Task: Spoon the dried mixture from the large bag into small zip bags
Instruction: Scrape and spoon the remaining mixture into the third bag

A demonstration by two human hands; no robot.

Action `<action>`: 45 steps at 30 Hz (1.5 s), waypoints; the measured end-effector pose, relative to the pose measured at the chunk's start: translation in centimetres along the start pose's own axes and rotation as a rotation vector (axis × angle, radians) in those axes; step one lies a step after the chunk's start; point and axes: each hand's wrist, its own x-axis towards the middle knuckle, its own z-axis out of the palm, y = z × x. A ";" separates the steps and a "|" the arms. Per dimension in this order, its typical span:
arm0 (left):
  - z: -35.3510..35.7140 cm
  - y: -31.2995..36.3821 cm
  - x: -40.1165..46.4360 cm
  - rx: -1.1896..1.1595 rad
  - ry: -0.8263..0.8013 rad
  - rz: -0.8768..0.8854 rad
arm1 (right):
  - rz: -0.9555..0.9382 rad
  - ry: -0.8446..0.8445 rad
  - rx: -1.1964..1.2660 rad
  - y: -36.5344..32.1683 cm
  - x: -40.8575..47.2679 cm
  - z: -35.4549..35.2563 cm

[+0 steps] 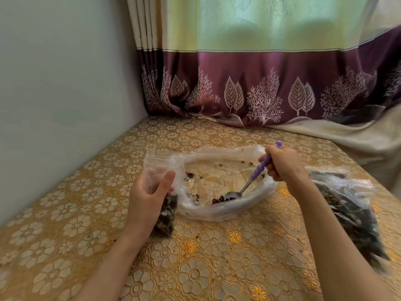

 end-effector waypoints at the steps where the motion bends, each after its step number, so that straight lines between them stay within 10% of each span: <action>1: 0.0 0.0 0.0 -0.004 -0.002 -0.001 | 0.013 -0.001 0.013 0.1 -0.1 0.0; 17: 0.0 0.5 -0.1 0.031 -0.026 0.006 | 0.340 -0.087 0.161 1.4 0.2 -0.1; 30: 0.6 1.0 -0.5 0.047 -0.193 0.041 | -0.002 0.022 0.510 -2.5 -1.2 0.6; 45: 0.4 1.1 -0.3 -0.027 -0.159 -0.008 | -0.406 -0.351 0.443 -7.0 -5.8 4.4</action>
